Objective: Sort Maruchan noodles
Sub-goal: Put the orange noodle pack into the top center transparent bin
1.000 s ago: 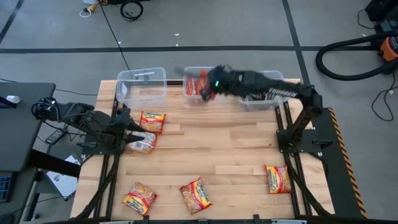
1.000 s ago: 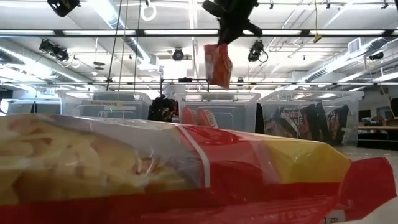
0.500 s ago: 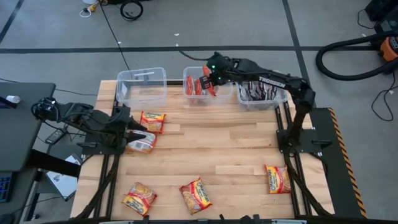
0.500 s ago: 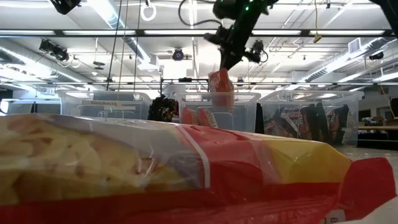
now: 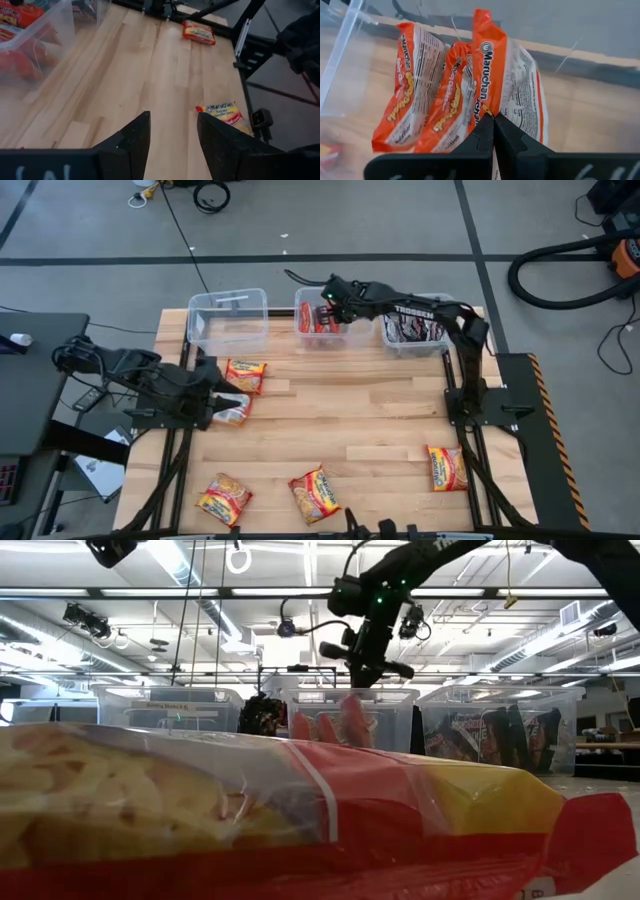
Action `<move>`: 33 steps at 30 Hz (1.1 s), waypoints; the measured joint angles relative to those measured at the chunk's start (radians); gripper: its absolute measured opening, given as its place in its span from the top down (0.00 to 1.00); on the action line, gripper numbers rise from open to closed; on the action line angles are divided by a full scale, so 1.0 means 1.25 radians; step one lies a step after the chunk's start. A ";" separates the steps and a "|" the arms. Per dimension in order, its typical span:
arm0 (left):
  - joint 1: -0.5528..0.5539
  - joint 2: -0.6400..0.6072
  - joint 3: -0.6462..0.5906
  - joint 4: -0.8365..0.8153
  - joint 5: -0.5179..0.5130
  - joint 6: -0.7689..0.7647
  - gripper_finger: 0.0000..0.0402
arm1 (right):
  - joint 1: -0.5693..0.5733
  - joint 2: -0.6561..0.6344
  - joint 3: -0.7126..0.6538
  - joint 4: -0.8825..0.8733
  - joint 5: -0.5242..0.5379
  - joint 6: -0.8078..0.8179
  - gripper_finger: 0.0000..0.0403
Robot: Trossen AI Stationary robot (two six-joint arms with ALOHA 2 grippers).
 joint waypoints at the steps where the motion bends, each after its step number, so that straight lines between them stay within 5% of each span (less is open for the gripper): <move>1: 0.000 0.004 0.000 -0.001 0.000 0.003 0.59 | -0.003 0.002 -0.001 0.004 -0.006 0.011 0.98; 13: 0.000 0.025 0.125 -0.128 -0.035 0.117 0.59 | -0.032 0.042 -0.001 0.045 -0.041 0.116 0.98; 19: 0.000 0.026 0.125 -0.171 -0.030 0.121 0.59 | -0.032 0.045 -0.001 0.061 -0.048 0.117 0.89; 33: 0.000 0.028 0.125 -0.314 0.017 -0.006 0.59 | 0.006 0.002 0.017 0.071 0.037 0.007 0.78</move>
